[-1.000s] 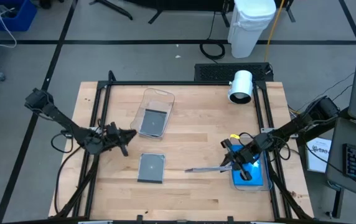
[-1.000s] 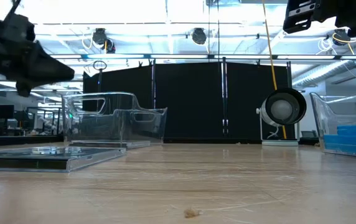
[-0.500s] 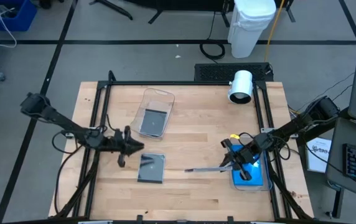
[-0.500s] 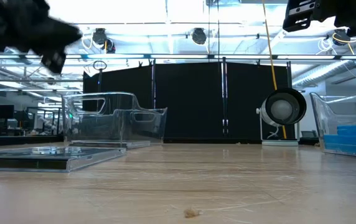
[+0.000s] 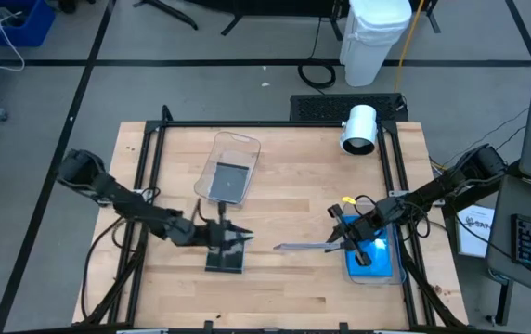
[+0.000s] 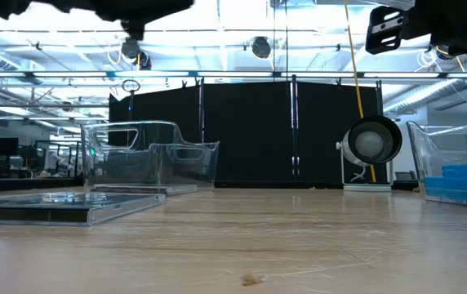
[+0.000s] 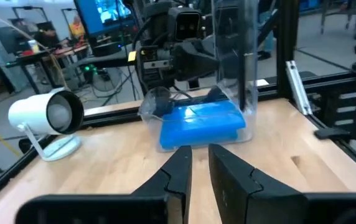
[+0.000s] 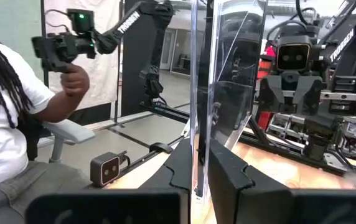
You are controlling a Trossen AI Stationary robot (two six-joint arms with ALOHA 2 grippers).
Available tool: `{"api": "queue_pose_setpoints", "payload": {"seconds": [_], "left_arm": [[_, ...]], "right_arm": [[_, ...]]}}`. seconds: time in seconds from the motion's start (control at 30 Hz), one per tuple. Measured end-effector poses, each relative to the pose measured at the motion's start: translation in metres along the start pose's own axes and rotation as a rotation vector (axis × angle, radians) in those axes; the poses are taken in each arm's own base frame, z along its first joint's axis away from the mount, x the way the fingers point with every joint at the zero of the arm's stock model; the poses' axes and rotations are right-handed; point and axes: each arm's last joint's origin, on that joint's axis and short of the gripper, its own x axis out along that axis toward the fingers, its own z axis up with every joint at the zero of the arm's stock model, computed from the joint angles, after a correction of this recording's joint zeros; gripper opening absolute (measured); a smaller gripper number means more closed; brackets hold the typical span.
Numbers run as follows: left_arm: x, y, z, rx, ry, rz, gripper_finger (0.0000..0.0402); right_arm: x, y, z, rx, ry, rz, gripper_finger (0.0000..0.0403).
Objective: Pick & place jewel cases by type
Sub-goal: Put the bottom black disc case into the left transparent bin
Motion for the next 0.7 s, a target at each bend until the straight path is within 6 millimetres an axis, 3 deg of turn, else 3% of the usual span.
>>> {"api": "queue_pose_setpoints", "payload": {"seconds": [0.2, 0.43, 0.7], "left_arm": [[0.028, -0.014, 0.008, 0.032, 0.056, 0.027, 0.0110], [0.034, -0.013, 0.011, 0.055, 0.134, 0.147, 0.0194], [0.036, -0.013, 0.020, -0.106, 0.040, 0.070, 0.0211]], "right_arm": [[0.000, 0.000, -0.001, 0.002, 0.013, 0.002, 0.0018], [0.000, 0.000, -0.001, 0.002, 0.013, 0.002, 0.0018], [0.000, 0.000, -0.001, 0.002, 0.013, 0.002, 0.0018]]}}
